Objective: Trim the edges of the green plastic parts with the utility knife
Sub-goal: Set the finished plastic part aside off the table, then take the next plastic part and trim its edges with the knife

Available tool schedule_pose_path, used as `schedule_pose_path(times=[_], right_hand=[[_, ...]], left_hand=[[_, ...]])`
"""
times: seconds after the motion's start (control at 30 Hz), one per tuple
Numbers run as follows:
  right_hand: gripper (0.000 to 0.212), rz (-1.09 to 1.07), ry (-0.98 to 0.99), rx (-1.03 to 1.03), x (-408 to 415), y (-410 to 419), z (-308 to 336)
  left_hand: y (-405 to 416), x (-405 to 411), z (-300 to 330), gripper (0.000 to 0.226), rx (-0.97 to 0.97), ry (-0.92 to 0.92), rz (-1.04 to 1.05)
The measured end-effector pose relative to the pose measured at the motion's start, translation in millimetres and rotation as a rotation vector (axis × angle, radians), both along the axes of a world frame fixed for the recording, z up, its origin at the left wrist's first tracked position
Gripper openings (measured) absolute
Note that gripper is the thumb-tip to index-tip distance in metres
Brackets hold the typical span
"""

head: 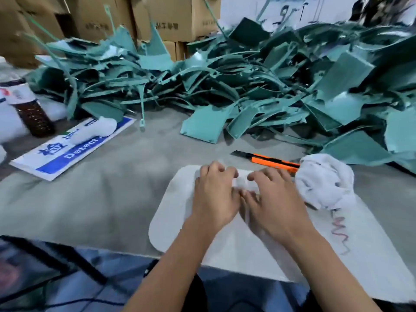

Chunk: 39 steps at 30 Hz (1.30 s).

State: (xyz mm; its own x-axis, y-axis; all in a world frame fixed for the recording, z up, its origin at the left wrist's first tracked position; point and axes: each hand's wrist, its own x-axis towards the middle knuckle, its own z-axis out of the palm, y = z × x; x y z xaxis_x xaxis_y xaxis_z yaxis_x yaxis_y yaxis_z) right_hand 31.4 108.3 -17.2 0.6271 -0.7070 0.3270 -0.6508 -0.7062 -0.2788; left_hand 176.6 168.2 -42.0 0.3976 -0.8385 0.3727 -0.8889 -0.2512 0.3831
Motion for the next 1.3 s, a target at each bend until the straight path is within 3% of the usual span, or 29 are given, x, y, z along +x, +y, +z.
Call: schedule_pose_path(times=[0.07,0.27,0.57,0.9,1.1,1.2,1.3], right_hand=[[0.033,-0.01,0.078,0.029,-16,-21,-18],[0.045,0.108,0.146,0.079,-1,-60,-20],[0.042,-0.006,0.137,-0.012,24,-88,-22],[0.032,0.141,0.104,0.021,51,-117,-13],[0.037,0.077,0.2,0.015,61,-125,-10],[0.035,0.019,0.088,0.012,63,-127,-10],[0.034,-0.148,0.044,-0.065,61,-135,-3]], left_hand=[[-20,-1,-12,0.029,0.054,-0.101,0.027],[-53,23,-11,0.017,0.035,-0.094,0.078],[-81,31,-2,0.034,0.097,-0.23,0.085],[-105,45,0,0.041,0.173,-0.245,0.185],[-118,54,5,0.038,0.192,-0.194,0.157],[-124,64,7,0.028,0.063,-0.236,0.256],[-138,76,15,0.047,-0.004,-0.257,0.363]])
